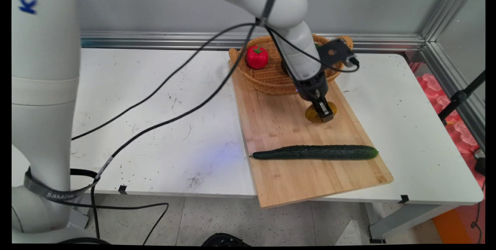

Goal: Place the picked object in the vegetable basket

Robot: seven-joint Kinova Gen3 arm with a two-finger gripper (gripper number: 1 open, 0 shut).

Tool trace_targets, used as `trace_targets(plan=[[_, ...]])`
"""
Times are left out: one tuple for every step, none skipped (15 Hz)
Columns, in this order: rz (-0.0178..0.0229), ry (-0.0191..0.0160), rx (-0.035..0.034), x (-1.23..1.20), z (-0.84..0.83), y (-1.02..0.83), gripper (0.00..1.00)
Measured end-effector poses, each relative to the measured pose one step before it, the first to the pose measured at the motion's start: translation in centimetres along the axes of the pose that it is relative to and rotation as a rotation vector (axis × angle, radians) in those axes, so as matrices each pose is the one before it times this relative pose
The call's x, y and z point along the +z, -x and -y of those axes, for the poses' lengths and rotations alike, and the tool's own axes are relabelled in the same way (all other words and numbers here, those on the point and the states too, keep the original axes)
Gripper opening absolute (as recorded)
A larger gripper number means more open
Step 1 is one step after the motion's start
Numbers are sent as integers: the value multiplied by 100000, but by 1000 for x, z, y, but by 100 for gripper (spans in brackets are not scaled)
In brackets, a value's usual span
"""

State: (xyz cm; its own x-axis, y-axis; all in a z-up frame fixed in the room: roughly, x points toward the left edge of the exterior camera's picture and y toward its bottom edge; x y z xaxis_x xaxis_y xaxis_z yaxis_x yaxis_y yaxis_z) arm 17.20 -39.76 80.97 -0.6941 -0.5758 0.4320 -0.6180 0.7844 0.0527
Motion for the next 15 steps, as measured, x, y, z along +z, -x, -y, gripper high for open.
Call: trace_targets(plan=[[-1028, -59, 342, -1036, 48, 102, 0], [-1230, -153, 480, -1366, 75, 101, 0], [-1328, -195, 414, -1434, 95, 26, 0], [-1100, -218, 230, -1262, 111, 22, 0], [-1241, -285, -99, -1500, 197, 53, 0], [-1228, -344, -202, -1453, 240, 22, 0], [-915, -398, -383, -1173, 289, 49, 0], [-1136, -631, -631, -1317, 446, 43, 0], [-970, -782, -645, -1165, 530, 50, 0], [-787, -710, -567, -871, 505, 19, 0], [-576, -579, -301, -520, 358, -14, 0], [-791, -859, -430, -640, 575, -42, 0], [-526, -644, -111, -335, 398, -54, 0], [-795, -980, -119, -391, 626, -132, 0], [-640, -812, 276, -196, 513, -156, 0]])
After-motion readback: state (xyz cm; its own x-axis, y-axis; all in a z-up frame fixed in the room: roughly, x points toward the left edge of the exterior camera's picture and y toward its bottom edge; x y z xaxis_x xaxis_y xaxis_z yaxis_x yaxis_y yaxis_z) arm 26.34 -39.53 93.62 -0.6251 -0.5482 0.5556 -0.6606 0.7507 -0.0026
